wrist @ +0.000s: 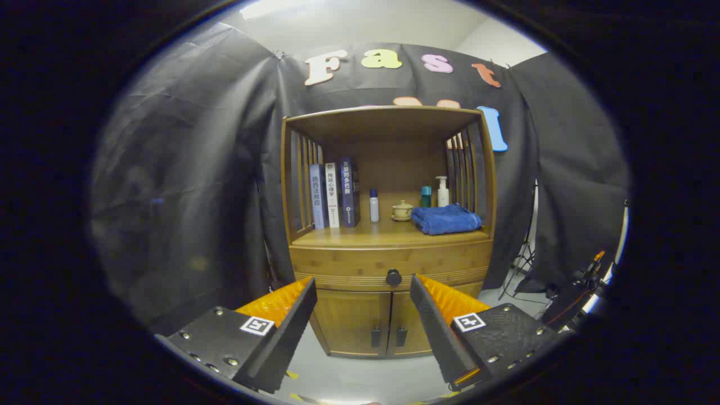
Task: Pull open the drawer, take out the items inside it, and place them on the countertop above the cabinet.
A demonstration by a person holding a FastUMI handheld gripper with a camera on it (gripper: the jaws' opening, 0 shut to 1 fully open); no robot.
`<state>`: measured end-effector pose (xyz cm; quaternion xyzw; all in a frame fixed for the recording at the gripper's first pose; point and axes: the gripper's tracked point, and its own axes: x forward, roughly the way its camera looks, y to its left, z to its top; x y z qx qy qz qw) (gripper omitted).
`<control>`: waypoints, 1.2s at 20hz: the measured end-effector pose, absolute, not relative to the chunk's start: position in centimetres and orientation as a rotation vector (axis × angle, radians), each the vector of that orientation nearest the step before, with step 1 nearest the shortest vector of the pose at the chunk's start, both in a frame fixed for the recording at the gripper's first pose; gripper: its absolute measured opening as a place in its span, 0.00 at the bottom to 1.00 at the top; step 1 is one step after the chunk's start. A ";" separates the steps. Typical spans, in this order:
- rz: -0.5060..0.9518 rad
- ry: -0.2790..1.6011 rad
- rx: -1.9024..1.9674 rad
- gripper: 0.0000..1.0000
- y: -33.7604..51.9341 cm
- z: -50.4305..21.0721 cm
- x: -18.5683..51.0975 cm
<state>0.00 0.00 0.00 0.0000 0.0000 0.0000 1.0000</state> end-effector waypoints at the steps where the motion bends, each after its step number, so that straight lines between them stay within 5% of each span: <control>1: -0.007 -0.005 0.008 1.00 -0.3 0.2 0.0; 14: -0.029 0.015 0.019 1.00 -1.4 -1.5 1.4; 24: -0.062 0.044 0.015 1.00 -3.8 -5.3 10.6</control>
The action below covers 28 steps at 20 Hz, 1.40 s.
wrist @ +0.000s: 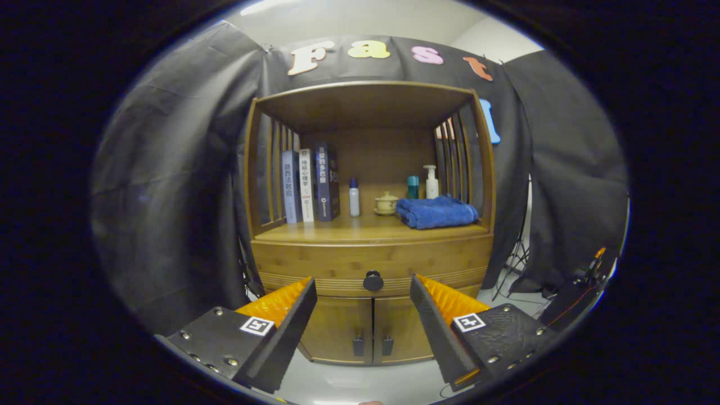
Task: Pull open the drawer, take out the items inside it, and place them on the countertop above the cabinet.
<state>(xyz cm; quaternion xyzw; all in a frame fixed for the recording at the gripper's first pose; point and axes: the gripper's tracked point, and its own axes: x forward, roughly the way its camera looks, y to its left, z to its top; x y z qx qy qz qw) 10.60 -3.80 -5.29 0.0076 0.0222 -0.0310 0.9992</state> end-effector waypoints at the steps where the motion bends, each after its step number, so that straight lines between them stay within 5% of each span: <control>1: -0.061 0.063 0.029 1.00 -4.0 -5.9 12.2; 11: -0.106 0.208 0.057 1.00 -6.6 -12.3 25.8; 21: -0.132 0.128 0.032 0.41 -6.3 -13.2 28.2; 28: -0.148 0.167 -0.045 0.26 -5.9 -13.6 25.9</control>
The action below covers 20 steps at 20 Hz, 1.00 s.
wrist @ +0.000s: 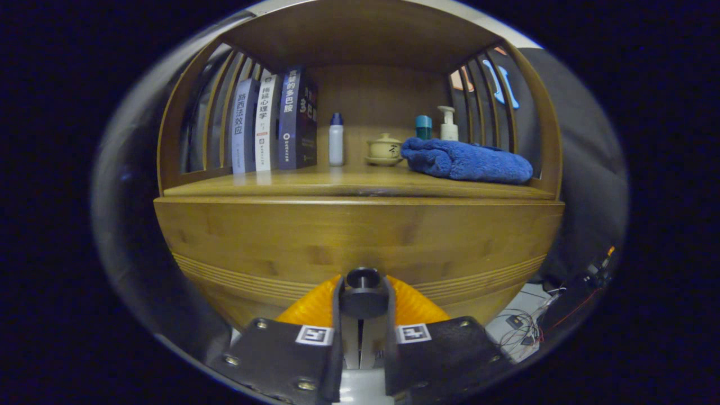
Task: Pull open the drawer, take out the items inside it, and place them on the countertop above the cabinet.
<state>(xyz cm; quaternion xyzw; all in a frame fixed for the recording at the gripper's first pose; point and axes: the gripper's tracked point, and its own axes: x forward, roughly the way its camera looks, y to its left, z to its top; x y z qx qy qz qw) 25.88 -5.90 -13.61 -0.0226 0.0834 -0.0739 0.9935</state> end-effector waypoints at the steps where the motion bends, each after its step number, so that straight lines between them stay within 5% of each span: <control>1: -0.146 0.173 -0.050 0.22 -5.9 -13.7 25.4; 14: -0.140 0.174 -0.030 0.22 -5.0 -15.9 10.5; 20: -0.141 0.173 0.015 0.22 -4.7 -16.2 9.6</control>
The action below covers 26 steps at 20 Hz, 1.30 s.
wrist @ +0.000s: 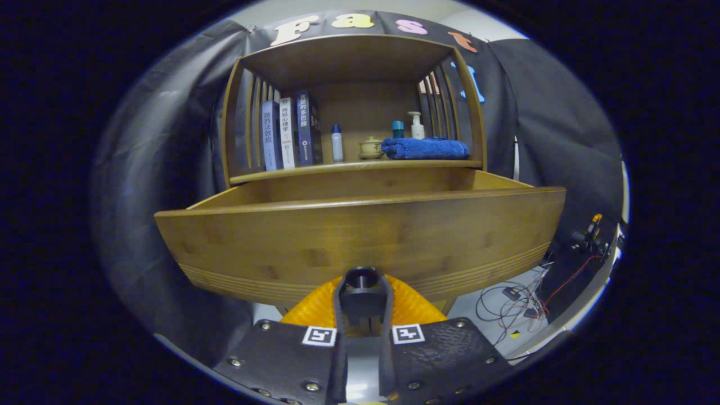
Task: Pull open the drawer, take out the items inside it, and place them on the countertop above the cabinet.
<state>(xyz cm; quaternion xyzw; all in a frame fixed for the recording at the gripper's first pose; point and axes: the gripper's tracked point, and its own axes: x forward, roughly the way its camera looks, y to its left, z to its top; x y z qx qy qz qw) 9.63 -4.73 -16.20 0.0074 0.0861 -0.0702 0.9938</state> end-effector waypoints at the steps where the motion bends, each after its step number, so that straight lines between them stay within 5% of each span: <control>1: -0.136 0.169 0.014 0.22 -4.7 -16.1 9.3; 7: -0.108 0.187 0.003 0.22 -4.6 -16.5 9.3; 9: -0.134 0.211 0.033 0.40 -4.8 -16.8 8.6; 13: -0.103 0.245 0.048 0.97 -4.3 -17.1 6.4; 26: -0.112 0.269 0.003 0.98 -2.5 -4.5 7.7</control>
